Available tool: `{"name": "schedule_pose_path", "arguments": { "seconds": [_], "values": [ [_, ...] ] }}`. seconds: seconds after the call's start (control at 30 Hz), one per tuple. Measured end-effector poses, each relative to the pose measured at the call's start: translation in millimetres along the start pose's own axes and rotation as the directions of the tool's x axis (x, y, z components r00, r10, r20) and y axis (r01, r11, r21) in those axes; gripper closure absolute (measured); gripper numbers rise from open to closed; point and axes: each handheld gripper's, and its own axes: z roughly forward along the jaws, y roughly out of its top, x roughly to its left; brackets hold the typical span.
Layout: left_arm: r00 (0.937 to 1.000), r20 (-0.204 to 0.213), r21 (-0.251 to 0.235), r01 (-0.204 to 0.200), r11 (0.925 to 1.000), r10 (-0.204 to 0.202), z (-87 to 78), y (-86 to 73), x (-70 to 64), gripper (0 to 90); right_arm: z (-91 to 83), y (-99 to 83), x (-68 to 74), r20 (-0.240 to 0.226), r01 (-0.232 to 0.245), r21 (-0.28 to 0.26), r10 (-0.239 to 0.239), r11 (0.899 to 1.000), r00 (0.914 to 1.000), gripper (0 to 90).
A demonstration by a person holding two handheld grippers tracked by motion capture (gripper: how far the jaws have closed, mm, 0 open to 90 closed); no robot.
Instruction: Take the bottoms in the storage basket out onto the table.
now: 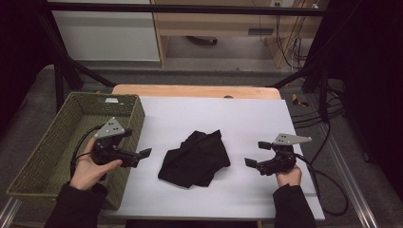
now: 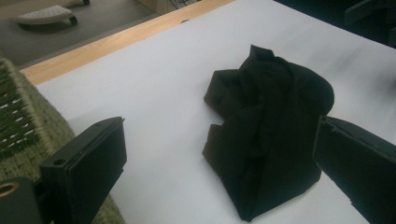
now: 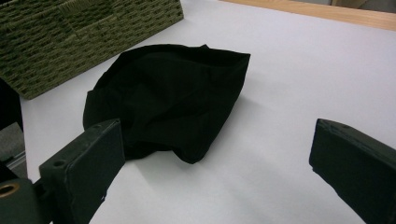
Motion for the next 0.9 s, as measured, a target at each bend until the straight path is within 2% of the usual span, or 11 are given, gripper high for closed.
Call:
{"name": "schedule_pose_path", "arguments": {
  "seconds": [0.2, 0.47, 0.63, 0.9],
  "values": [
    [0.9994, -0.027, 0.005, 0.019, 0.9998, -0.019, -2.7, -13.3, 11.2, 2.8, -0.6, 0.1, 0.0, 0.0, 0.0, -0.002, 0.0, 1.0, 1.0, 4.0],
    [0.9988, -0.038, 0.008, 0.03, 0.9995, -0.029, -4.8, -25.4, 20.0, 2.8, -1.0, 0.2, -0.1, -0.002, 0.002, -0.002, -0.002, 1.0, 1.0, 4.0],
    [0.9979, -0.045, 0.008, 0.047, 0.9989, -0.046, -6.6, -29.9, 23.9, 2.8, -1.6, 0.3, 0.0, -0.004, 0.0, -0.007, 0.0, 1.0, 1.0, 4.0],
    [0.9976, -0.05, 0.015, 0.049, 0.9987, -0.048, -6.2, -32.6, 26.8, 2.8, -0.5, 0.0, 0.1, -0.005, 0.004, -0.001, -0.004, 1.0, 1.0, 4.0]
  ]
}}
